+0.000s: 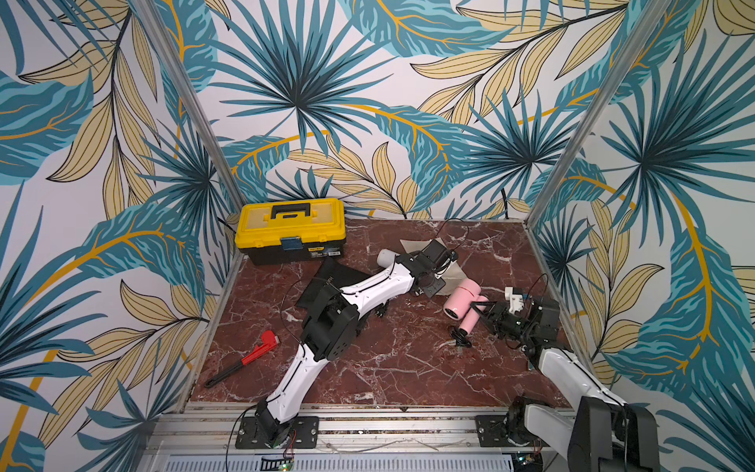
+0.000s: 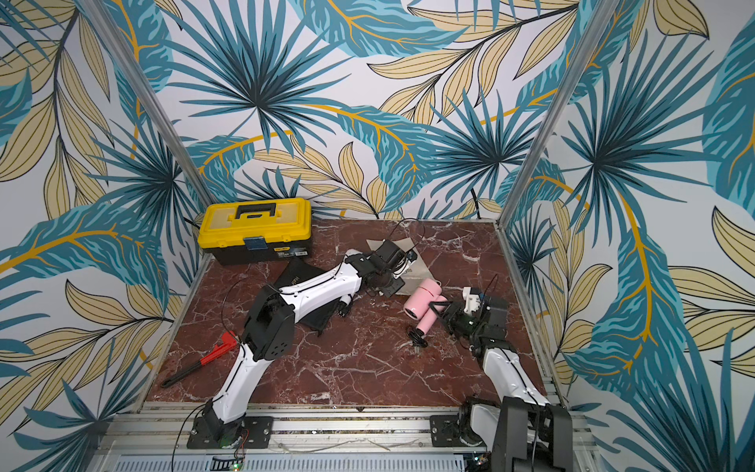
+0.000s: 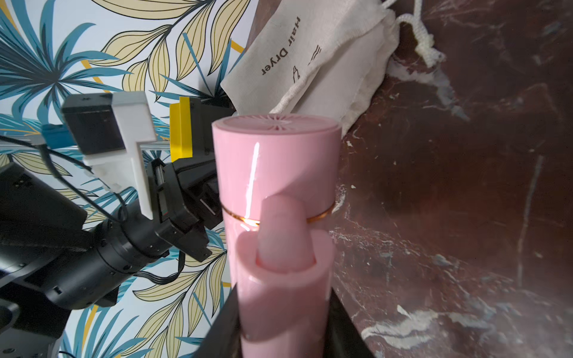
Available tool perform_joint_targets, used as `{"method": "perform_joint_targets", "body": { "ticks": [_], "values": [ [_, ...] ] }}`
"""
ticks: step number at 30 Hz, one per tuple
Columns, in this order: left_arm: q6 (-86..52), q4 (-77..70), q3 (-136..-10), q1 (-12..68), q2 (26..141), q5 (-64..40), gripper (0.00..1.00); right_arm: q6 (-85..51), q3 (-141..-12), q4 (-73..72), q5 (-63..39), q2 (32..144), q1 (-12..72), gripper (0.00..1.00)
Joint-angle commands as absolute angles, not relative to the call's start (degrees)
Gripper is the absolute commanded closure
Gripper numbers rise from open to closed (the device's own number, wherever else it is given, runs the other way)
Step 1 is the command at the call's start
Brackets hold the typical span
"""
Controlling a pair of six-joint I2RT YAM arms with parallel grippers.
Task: Pack away hair dryers
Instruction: Open the drawstring bag at the center of the board, then place the hair dryer in the drawstring bag.
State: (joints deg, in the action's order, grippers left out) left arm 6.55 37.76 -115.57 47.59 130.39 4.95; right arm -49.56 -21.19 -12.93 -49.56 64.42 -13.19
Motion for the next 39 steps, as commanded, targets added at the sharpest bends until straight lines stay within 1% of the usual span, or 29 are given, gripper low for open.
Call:
{"method": "perform_joint_targets", "body": {
  "ticks": [1,7,10,15,21,26,30,32,34,37,39],
  "values": [
    [5.14,35.59,-116.21,47.77,125.88,3.69,1.00,-53.03,-20.93,-21.88,-55.76,66.71,-12.90,0.96],
    [4.53,31.36,-111.12,47.89,122.38,3.70,1.00,-57.86,-18.74,-31.11,-58.62,70.87,-12.72,0.96],
    [4.65,29.62,-109.47,48.16,121.53,2.11,1.00,-59.68,-19.15,-34.28,-59.92,72.29,-12.20,0.96],
    [5.03,28.48,-107.59,48.78,121.15,2.29,1.00,-62.81,-19.57,-39.24,-60.84,75.27,-11.78,0.96],
    [3.92,27.46,-107.28,48.78,121.46,2.90,1.00,-74.55,-17.23,-59.08,-63.81,81.35,-10.82,0.96],
    [4.17,26.09,-107.94,48.78,121.39,2.89,1.00,-79.74,-15.77,-69.03,-64.33,87.76,-9.71,0.97],
    [5.03,26.10,-108.96,48.78,121.81,4.66,1.00,-83.50,-15.35,-76.43,-64.53,91.39,-9.58,1.00],
    [5.13,26.06,-108.85,48.78,121.71,4.01,1.00,-83.00,-15.26,-75.78,-63.68,91.13,-9.58,1.00],
    [5.01,26.10,-108.81,48.78,121.66,3.91,1.00,-79.77,-15.72,-70.03,-63.03,89.55,-9.50,1.00],
    [5.17,26.08,-109.54,48.78,122.03,4.31,1.00,-71.67,-17.26,-54.74,-62.91,83.81,-9.19,1.00],
    [5.42,26.02,-110.57,48.78,123.04,4.28,1.00,-65.13,-18.85,-42.36,-62.67,77.59,-9.05,1.00]
  ]
}}
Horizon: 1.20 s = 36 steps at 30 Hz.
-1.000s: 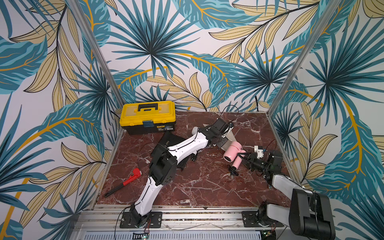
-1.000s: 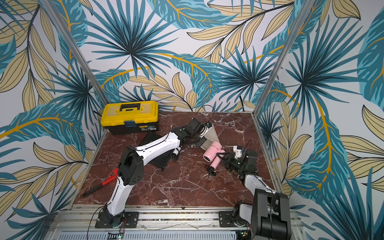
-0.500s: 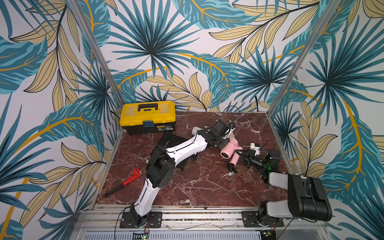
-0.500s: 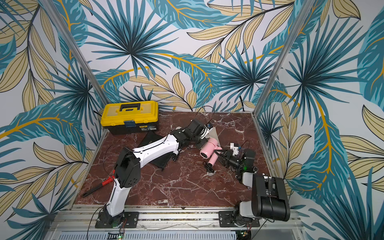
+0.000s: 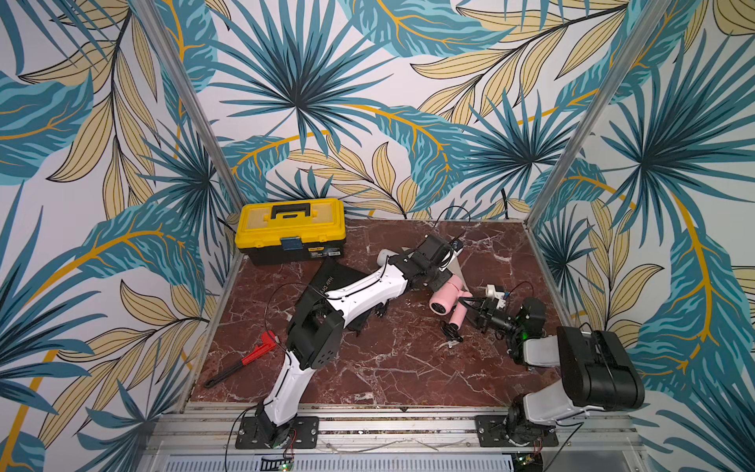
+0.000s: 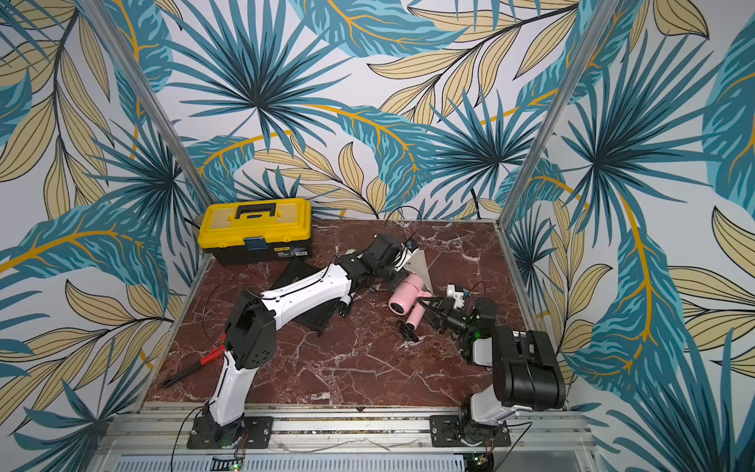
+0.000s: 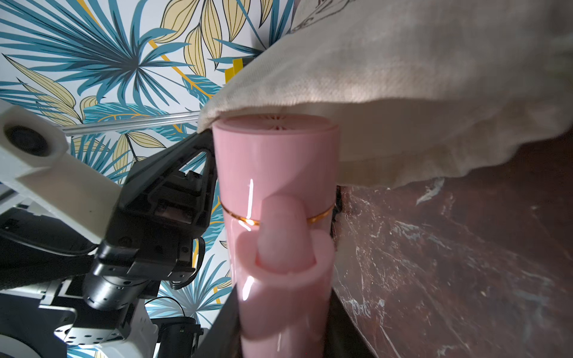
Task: Pack away hair dryers
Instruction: Place the hair dryer in the drawstring bag.
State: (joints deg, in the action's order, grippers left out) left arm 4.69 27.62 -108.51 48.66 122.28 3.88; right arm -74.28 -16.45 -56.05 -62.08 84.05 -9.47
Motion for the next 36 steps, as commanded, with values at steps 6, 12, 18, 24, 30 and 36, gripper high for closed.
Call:
{"method": "perform_joint_targets", "body": {
  "ticks": [6,12,18,24,30,36],
  "values": [
    [4.95,26.02,-112.74,48.78,123.73,3.98,1.00,-56.02,-21.47,-22.87,-62.08,72.78,-8.35,1.00],
    [5.00,25.42,-110.59,48.78,121.45,3.69,1.00,-65.04,-20.58,-38.51,-62.83,77.83,-8.09,1.00],
    [4.14,22.79,-108.83,48.87,120.53,3.69,1.00,-56.06,-22.85,-21.36,-61.61,73.92,-7.98,1.00],
    [4.49,20.44,-107.78,49.56,119.14,1.85,1.00,-59.94,-22.65,-27.82,-60.73,76.98,-8.00,1.00],
    [4.97,18.36,-101.84,50.19,115.97,0.87,1.00,-61.95,-24.68,-31.50,-58.80,78.09,-8.26,1.00],
    [4.84,16.08,-95.04,50.27,112.78,1.00,1.00,-66.73,-22.23,-40.75,-58.30,81.05,-8.94,1.00]
  ]
}}
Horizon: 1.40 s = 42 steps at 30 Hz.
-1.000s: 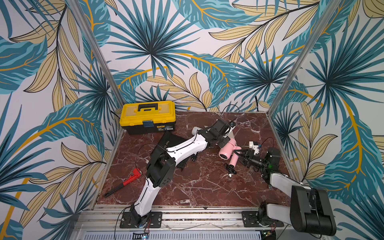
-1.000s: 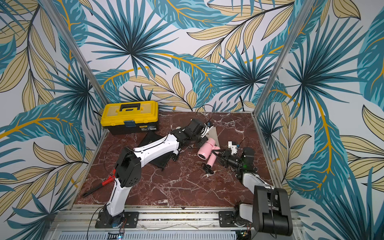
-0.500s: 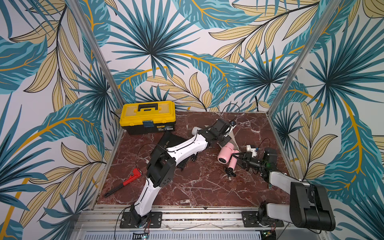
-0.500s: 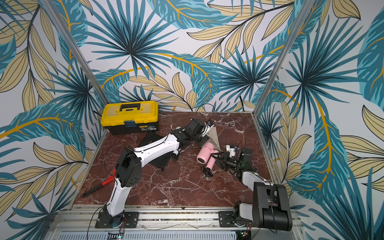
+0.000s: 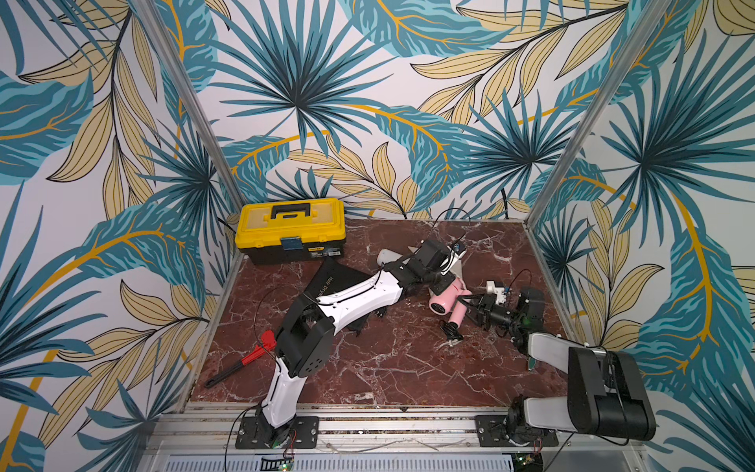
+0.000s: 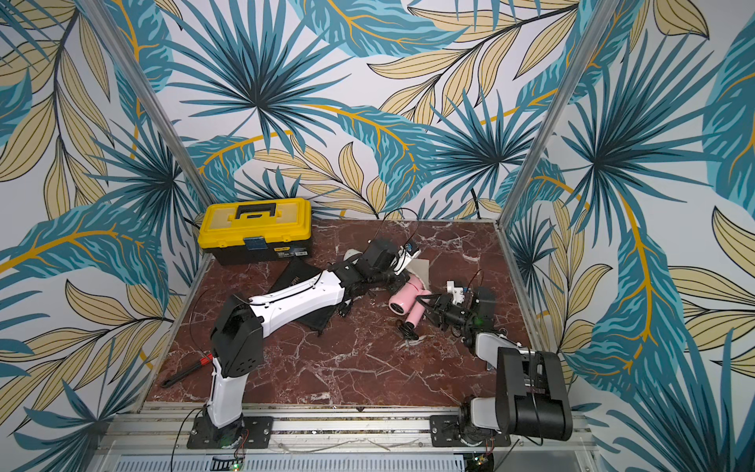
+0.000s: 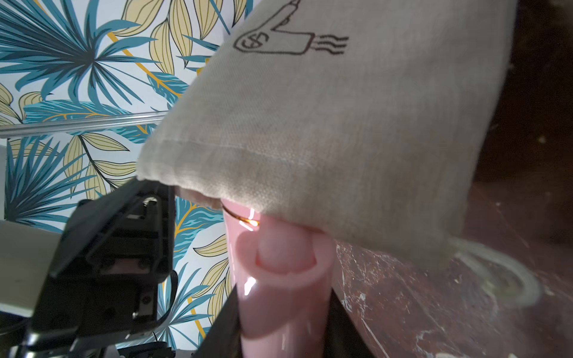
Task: Pack away hair dryers
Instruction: Place the hair dryer in the drawstring bag.
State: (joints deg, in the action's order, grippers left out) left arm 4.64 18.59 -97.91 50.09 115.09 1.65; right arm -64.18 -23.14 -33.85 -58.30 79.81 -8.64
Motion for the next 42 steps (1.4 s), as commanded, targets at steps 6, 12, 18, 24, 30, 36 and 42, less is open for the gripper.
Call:
{"method": "perform_joint_targets", "body": {
  "ticks": [6,12,18,24,30,36,42],
  "values": [
    [4.33,13.89,-92.87,50.77,111.52,0.74,1.00,-70.86,-20.61,-48.47,-57.28,83.85,-9.89,1.00],
    [3.61,13.89,-90.73,50.89,110.71,1.50,1.00,-64.86,-21.36,-36.11,-54.93,78.44,-12.49,1.00],
    [1.92,13.96,-90.78,51.79,110.58,0.57,1.00,-58.45,-23.85,-21.48,-49.49,72.95,-12.65,1.00],
    [0.54,13.97,-90.05,54.17,109.79,1.42,1.00,-64.89,-22.31,-32.01,-48.16,76.71,-12.61,1.00],
    [-0.47,13.93,-88.34,55.41,109.06,1.49,1.00,-66.63,-23.38,-32.06,-47.60,75.47,-13.45,1.00],
    [-1.32,13.89,-87.14,55.90,108.69,1.59,1.00,-67.82,-22.41,-34.51,-48.74,75.68,-14.40,1.00],
    [-0.36,12.92,-89.74,56.13,110.40,2.16,1.00,-72.95,-21.23,-45.11,-54.43,77.78,-13.51,1.00]
  ]
}}
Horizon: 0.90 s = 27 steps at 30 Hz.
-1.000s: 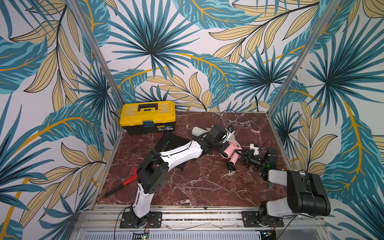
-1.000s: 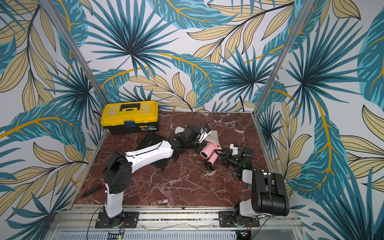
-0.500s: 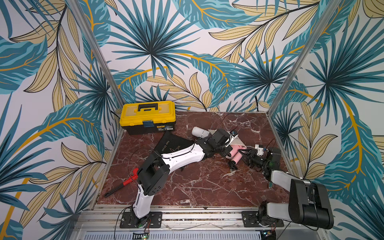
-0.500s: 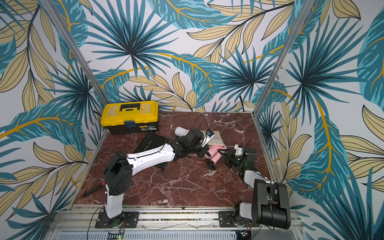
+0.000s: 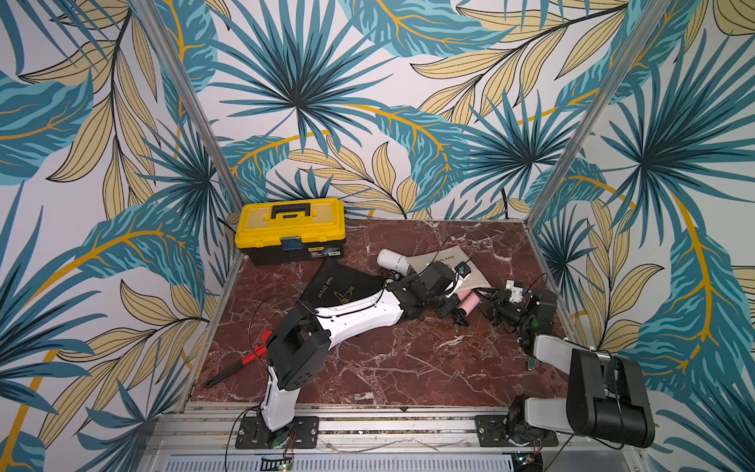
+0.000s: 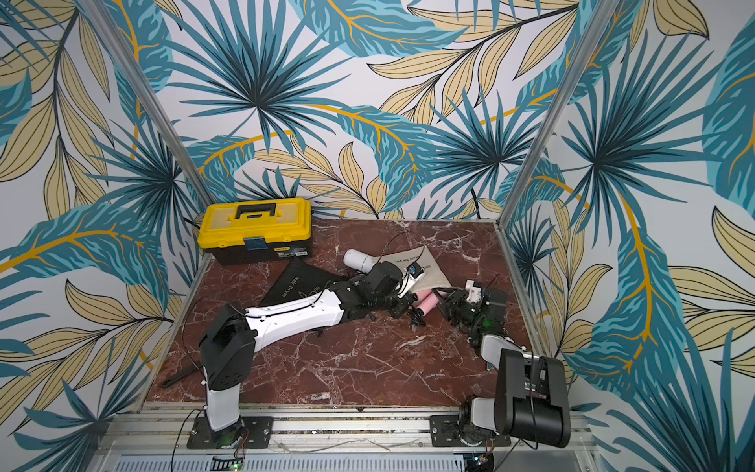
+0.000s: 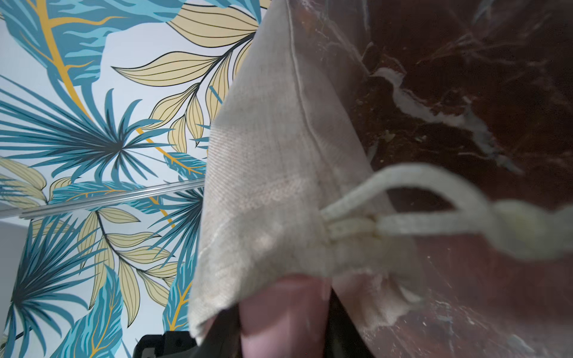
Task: Pack away hair dryers
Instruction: Place the hair dryer in the drawstring bag.
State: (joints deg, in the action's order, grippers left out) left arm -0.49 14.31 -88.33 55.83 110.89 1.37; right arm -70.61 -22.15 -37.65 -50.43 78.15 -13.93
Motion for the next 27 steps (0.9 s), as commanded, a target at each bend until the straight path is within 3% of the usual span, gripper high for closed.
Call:
{"method": "perform_joint_targets", "body": {
  "ticks": [1,8,14,19,27],
  "values": [
    [-0.23,12.93,-90.80,56.07,110.92,2.41,1.00,-70.67,-21.71,-41.25,-54.49,77.09,-12.88,1.00],
    [-0.30,12.92,-92.20,56.49,110.58,0.82,1.00,-63.94,-24.28,-28.83,-51.09,72.18,-12.28,1.00],
    [-0.86,12.92,-87.98,56.78,108.61,0.01,1.00,-66.27,-24.19,-32.38,-47.56,74.13,-12.39,1.00],
    [-0.23,12.94,-86.10,57.21,108.11,-0.95,1.00,-68.06,-25.10,-37.93,-50.40,78.00,-12.31,1.00],
    [1.33,12.92,-89.37,57.28,109.82,0.01,1.00,-56.38,-27.47,-22.72,-55.05,74.71,-10.90,1.00]
  ]
}}
